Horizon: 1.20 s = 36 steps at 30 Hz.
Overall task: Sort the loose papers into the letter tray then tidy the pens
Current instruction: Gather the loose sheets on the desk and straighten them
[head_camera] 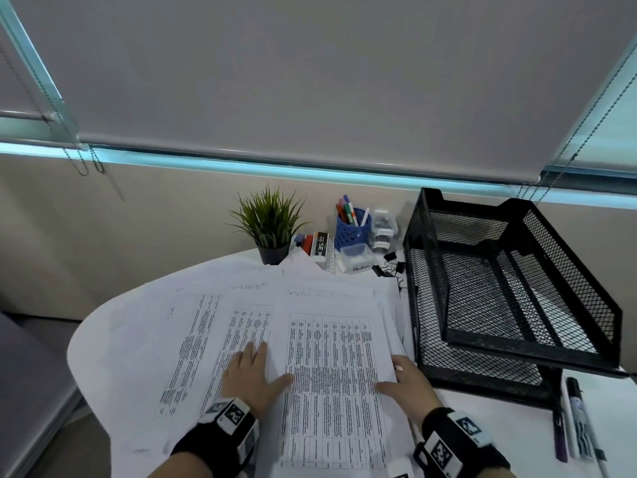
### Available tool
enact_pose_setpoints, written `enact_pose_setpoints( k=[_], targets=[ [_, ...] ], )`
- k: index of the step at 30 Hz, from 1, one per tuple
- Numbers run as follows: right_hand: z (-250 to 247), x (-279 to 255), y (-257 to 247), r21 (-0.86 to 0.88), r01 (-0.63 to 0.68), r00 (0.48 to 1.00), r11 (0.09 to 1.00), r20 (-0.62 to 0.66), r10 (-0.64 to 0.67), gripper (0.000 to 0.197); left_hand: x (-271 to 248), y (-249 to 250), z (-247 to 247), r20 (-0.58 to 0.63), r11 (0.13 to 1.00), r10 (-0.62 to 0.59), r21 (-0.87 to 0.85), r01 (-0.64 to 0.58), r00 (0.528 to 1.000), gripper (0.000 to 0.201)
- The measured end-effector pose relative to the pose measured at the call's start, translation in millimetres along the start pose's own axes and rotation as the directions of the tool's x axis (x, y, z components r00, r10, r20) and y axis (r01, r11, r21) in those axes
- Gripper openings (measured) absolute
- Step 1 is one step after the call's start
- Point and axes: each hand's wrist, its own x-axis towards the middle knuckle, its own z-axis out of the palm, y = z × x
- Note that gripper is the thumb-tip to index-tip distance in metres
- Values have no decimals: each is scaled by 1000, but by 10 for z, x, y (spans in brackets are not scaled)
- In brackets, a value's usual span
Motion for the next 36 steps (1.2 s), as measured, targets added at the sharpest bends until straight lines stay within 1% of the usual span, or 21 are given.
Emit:
enact_pose_setpoints(
  k=[1,2,3,5,7,9,12,14,16,19,21,23,24,25,26,28,29,30,31,34,36],
  targets=[
    [-4,0,10,-17,-7,1000,1000,0,7,37,0,-20,-32,-39,1000,2,14,-1,999,99],
    [-5,-8,12,-40,-10,1000,999,2,10,30,-3,-51,-73,-70,1000,-19,18,21,997,88],
    [-3,-17,15,-56,-11,1000,998,-1,11,23,-10,-88,-113,-79,997,-71,10,72,994,86],
    [9,-18,27,-63,-15,1000,998,-21,14,17,-26,-152,-150,-48,979,-203,-33,201,978,93],
    [33,-11,38,-78,-27,998,997,-58,22,25,-33,-153,-122,-27,965,-258,-58,256,966,100],
    [61,-13,23,-78,-34,997,996,-77,28,34,-22,-101,-70,-39,969,-242,-70,239,970,100],
    [94,-26,-19,-77,-13,998,997,-69,8,28,-57,-8,-58,-4,976,-191,-104,189,982,91],
    [106,-44,-36,-50,10,997,999,-74,-13,28,-100,24,-112,-37,978,-177,-119,172,983,86],
    [109,-54,-33,-19,23,996,1000,-83,-24,28,-87,14,-183,-82,958,-204,-223,182,975,83],
    [134,-72,-42,-16,9,997,1000,-72,-10,23,-6,-50,-276,-29,905,-214,-383,186,976,88],
    [169,-87,-68,-21,6,999,1000,-50,-7,16,10,-39,-292,16,843,-171,-516,155,985,89],
    [190,-83,-74,-30,7,999,1000,-33,-8,17,6,-5,-274,60,759,-108,-639,121,992,84],
    [197,-83,-77,-40,3,1000,999,-30,-5,18,1,1,-267,73,732,-89,-671,116,993,80],
    [199,-88,-83,-55,6,999,998,-33,-8,19,1,-11,-257,69,736,-84,-668,109,994,76],
    [196,-81,-72,-66,14,999,998,-40,-17,21,8,-40,-260,50,776,-105,-620,113,993,74],
    [184,-74,-57,-81,27,998,996,-54,-31,26,41,-128,-272,-17,893,-210,-410,184,978,75],
    [178,-68,-47,-85,35,998,996,-56,-39,28,56,-176,-276,-39,916,-259,-326,233,965,76],
    [173,-62,-36,-83,38,998,996,-49,-42,27,55,-214,-274,-40,914,-306,-291,282,951,77],
    [171,-55,-28,-84,36,998,996,-44,-40,26,61,-252,-265,-41,900,-349,-293,323,936,79],
    [166,-29,1,-71,18,998,997,-57,-22,19,84,-363,-289,-55,846,-459,-331,417,887,87],
    [169,-19,-1,-37,6,998,999,-68,-8,17,121,-454,-355,-75,813,-520,-348,466,851,87]
  ],
)
